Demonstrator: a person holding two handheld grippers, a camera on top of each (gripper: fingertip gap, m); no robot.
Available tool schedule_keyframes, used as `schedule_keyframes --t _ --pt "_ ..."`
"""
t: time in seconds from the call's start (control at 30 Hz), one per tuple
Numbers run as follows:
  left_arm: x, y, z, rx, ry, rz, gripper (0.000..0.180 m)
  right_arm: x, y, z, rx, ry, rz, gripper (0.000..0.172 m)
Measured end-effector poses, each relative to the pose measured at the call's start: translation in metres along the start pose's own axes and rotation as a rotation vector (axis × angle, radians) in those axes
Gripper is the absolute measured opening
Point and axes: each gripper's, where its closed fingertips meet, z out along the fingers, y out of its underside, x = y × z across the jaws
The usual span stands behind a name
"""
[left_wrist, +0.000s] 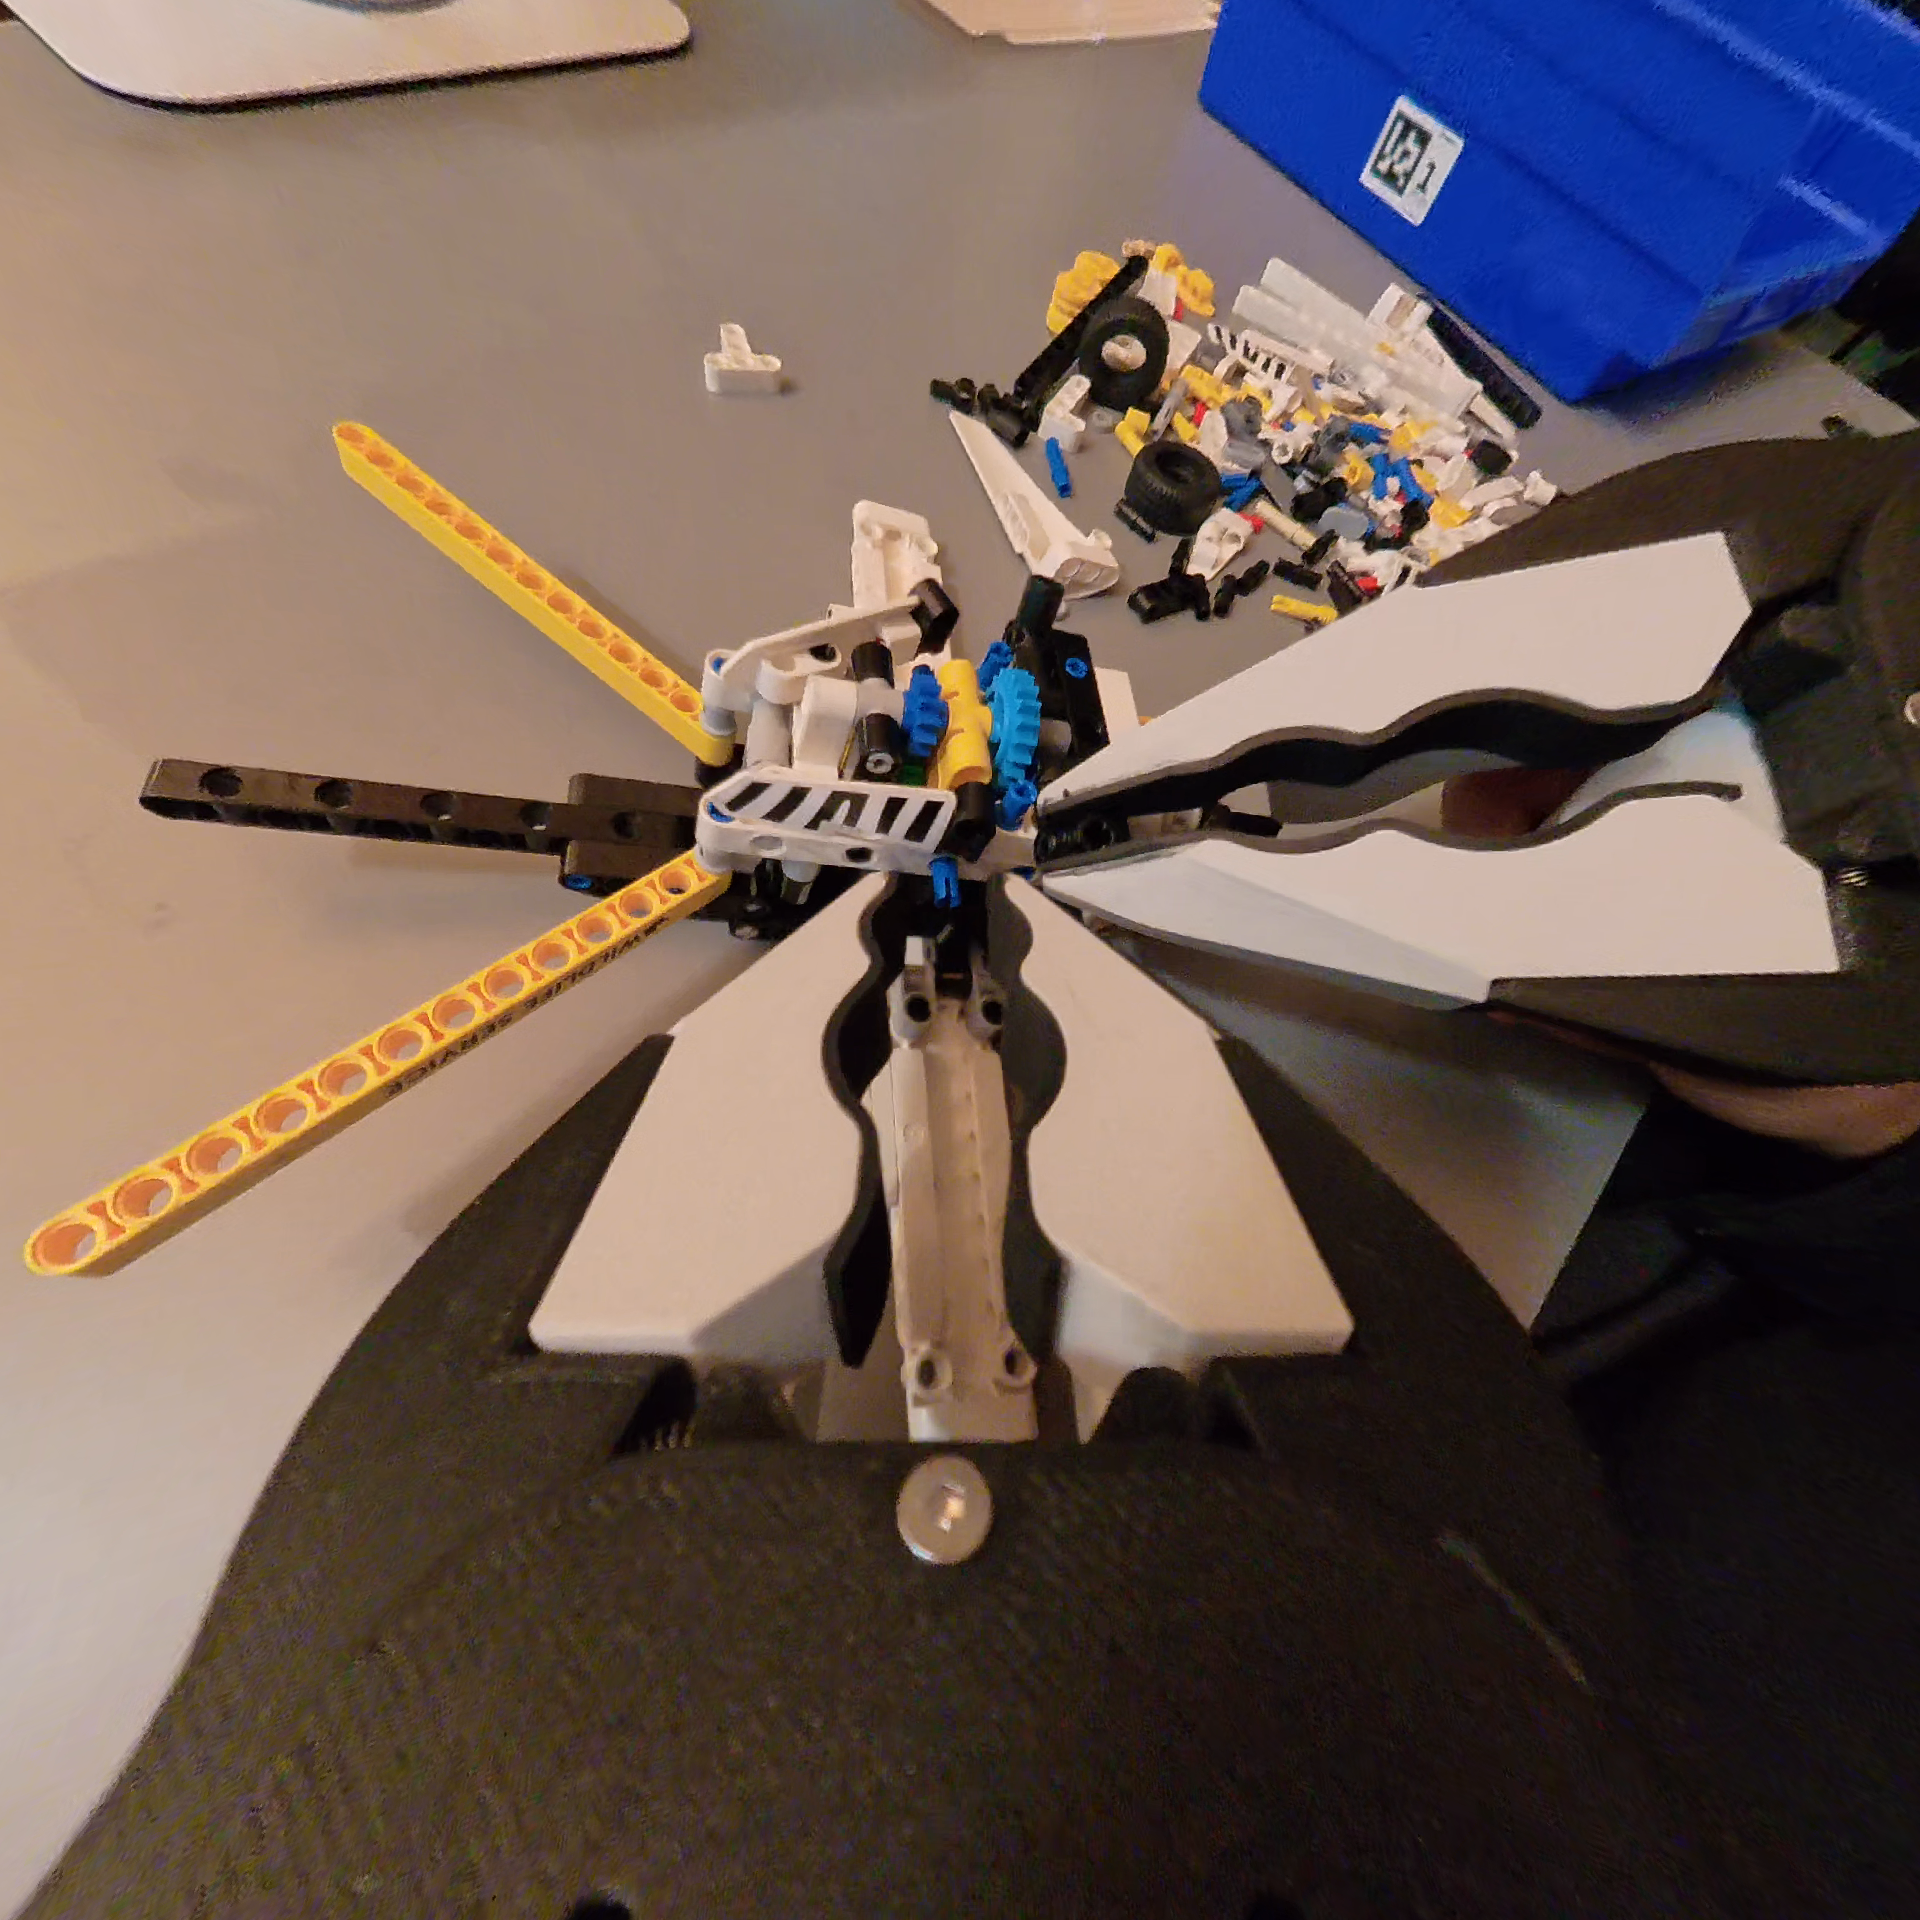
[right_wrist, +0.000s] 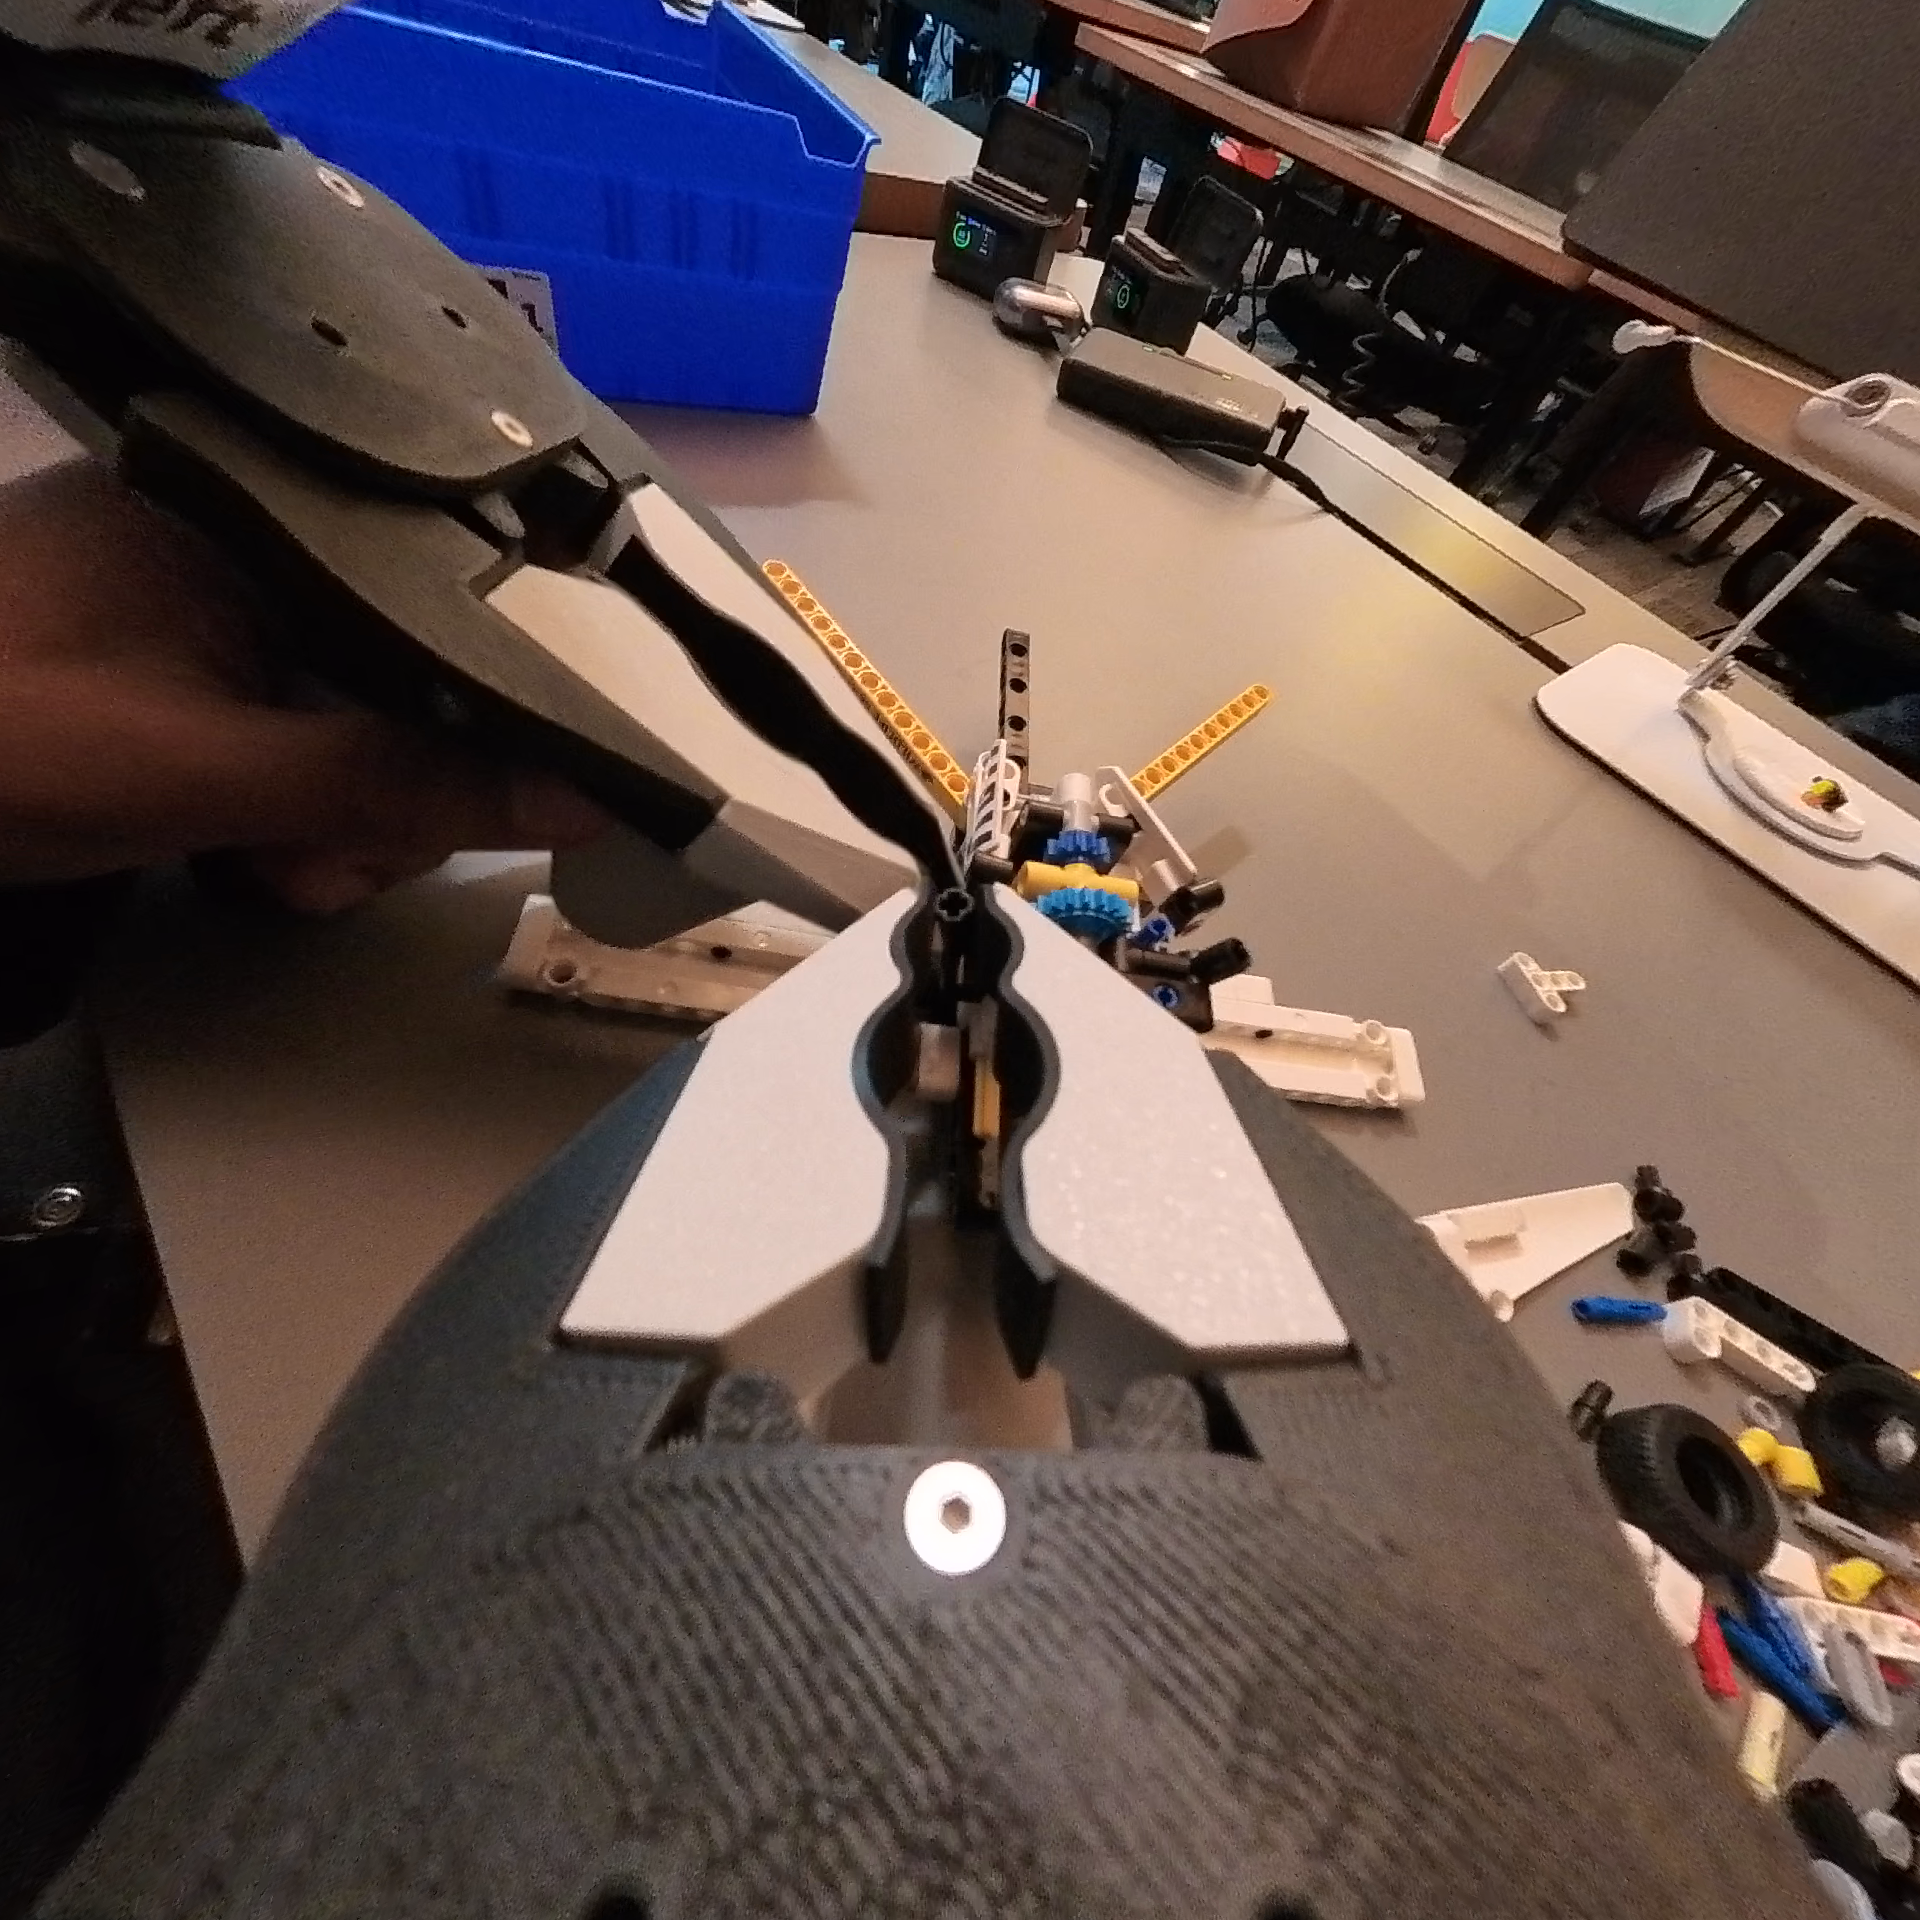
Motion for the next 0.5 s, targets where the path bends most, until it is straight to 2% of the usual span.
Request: schedule_keyframes --t 0.17,0.3,0.37,0.43,0.5 --pt "0.000 0.001 0.002 -0.017 -0.004 0.014 0.001 0.000 0.000 0.000 -0.001 0.005 -0.007 0.005" --pt "0.000 0.001 0.002 -0.022 -0.009 0.029 0.001 0.001 -0.001 -0.001 0.008 0.011 -0.007 0.007" --pt "0.000 0.001 0.002 -0.020 -0.006 0.024 0.001 0.007 -0.003 -0.002 0.021 0.050 0.004 0.016" --pt "0.000 0.001 0.002 -0.020 -0.004 0.022 0.001 0.015 -0.003 -0.004 0.026 0.106 0.012 0.033" --pt "0.000 0.001 0.002 -0.020 -0.004 0.020 0.001 0.017 -0.001 -0.002 0.008 0.127 0.009 0.040"
